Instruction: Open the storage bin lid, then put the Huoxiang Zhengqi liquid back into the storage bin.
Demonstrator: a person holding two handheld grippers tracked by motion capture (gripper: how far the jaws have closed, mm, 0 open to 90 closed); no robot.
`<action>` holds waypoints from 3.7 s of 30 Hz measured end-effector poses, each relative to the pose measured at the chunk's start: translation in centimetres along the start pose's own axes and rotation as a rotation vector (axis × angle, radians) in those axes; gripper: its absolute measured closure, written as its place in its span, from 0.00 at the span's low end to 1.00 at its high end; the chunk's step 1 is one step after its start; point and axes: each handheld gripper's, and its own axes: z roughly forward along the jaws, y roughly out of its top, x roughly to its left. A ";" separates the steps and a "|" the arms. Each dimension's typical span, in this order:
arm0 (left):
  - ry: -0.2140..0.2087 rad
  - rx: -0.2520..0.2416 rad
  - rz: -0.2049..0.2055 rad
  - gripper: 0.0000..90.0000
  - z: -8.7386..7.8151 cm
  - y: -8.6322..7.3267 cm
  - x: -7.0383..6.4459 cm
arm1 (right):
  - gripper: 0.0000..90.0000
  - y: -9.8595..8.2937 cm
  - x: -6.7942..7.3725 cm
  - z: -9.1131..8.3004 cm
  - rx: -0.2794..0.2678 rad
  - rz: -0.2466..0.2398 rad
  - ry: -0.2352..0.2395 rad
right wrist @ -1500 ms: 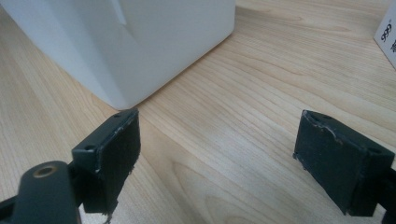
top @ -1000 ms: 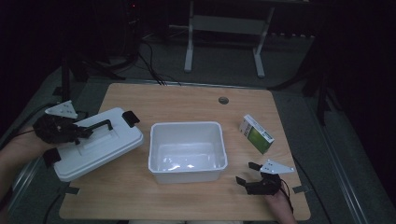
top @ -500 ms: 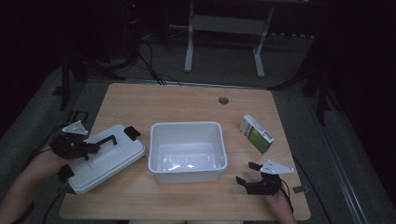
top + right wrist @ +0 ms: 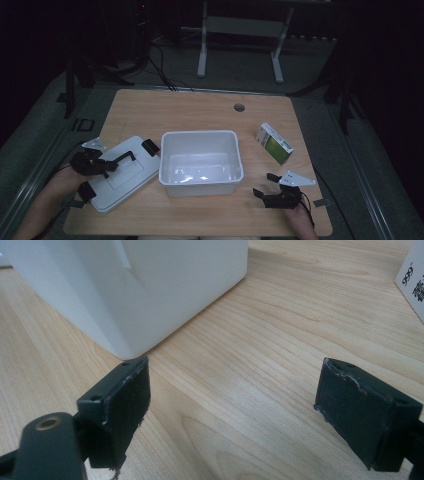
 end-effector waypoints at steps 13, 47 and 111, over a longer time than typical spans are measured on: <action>-0.009 0.079 0.012 0.76 -0.5 1.3 0.4 | 0.16 0.6 0.1 -0.7 -0.069 -0.005 0.006; 0.034 0.031 -0.064 0.41 -1.1 0.1 1.4 | 0.35 10.6 -9.0 -2.6 0.000 0.039 -0.203; 0.021 0.075 -0.038 0.39 -0.7 0.5 0.9 | 0.70 20.0 -4.5 -3.8 0.148 -0.202 0.038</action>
